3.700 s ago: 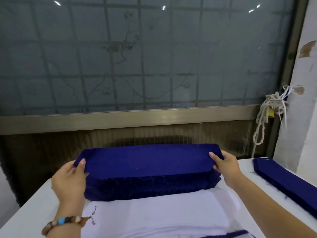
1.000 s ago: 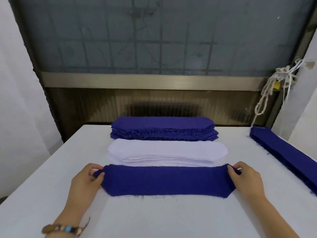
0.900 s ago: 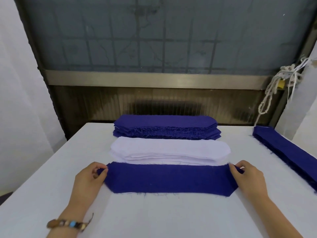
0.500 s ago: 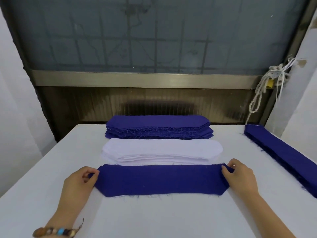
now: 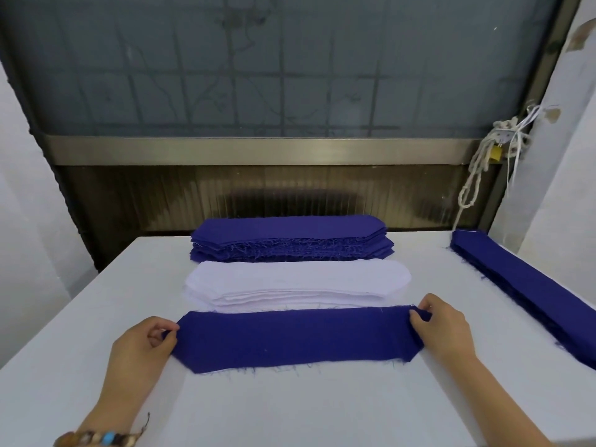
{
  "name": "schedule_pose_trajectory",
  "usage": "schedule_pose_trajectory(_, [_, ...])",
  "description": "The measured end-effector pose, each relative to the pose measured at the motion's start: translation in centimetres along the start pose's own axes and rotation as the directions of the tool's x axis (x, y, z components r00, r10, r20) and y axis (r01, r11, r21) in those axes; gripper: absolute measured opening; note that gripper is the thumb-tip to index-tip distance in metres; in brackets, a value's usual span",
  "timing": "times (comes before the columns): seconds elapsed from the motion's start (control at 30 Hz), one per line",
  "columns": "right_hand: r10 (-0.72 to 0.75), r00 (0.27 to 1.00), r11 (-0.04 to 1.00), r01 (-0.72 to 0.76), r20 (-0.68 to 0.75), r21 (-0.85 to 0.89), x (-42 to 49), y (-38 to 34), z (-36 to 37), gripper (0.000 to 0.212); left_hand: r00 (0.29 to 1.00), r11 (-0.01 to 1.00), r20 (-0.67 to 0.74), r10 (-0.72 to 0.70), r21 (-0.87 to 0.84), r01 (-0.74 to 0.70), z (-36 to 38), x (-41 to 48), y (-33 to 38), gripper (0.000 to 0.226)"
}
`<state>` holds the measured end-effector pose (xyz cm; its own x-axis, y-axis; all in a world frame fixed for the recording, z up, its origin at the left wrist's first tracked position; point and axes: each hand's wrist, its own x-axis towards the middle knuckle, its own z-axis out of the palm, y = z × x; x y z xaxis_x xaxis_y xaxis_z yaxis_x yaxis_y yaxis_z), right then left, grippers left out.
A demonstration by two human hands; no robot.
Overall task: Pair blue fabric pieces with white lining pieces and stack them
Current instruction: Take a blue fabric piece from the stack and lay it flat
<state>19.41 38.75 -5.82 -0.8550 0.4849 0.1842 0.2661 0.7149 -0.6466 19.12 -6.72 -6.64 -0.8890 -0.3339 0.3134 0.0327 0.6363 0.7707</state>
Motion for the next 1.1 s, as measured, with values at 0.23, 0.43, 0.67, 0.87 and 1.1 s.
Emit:
schedule_pose_trajectory(0.23, [-0.04, 0.999, 0.998, 0.039, -0.027, -0.048, -0.4, -0.3, 0.1, 0.011, 1.0, 1.0, 0.003, -0.003, 0.016, 0.003, 0.0, 0.1, 0.0, 0.026])
schedule_pose_trajectory(0.43, [-0.25, 0.965, 0.948, 0.227, -0.08, -0.223, -1.3, -0.9, -0.1, 0.017, 0.999, 0.997, 0.024, 0.04, 0.072, -0.041, -0.2, 0.4, -0.3, 0.034])
schedule_pose_trajectory(0.67, [-0.491, 0.866, 0.834, 0.499, 0.097, -0.236, -1.5, -1.2, -0.4, 0.004, 0.987, 0.995, 0.127, 0.094, -0.036, -0.09, -0.4, 0.0, 0.5, 0.039])
schedule_pose_trajectory(0.87, [-0.481, 0.871, 0.854, 0.492, 0.101, -0.173, -0.1, -1.5, 0.0, 0.009, 0.96, 0.995, 0.262, 0.1, -0.023, -0.097, -0.9, 2.4, 2.1, 0.033])
schedule_pose_trajectory(1.1, [-0.575, 0.817, 0.812, 0.577, 0.054, -0.085, 3.1, -8.4, 1.9, 0.014, 0.937, 0.938, 0.116, 0.33, 0.073, -0.34, 2.1, 7.4, 7.5, 0.024])
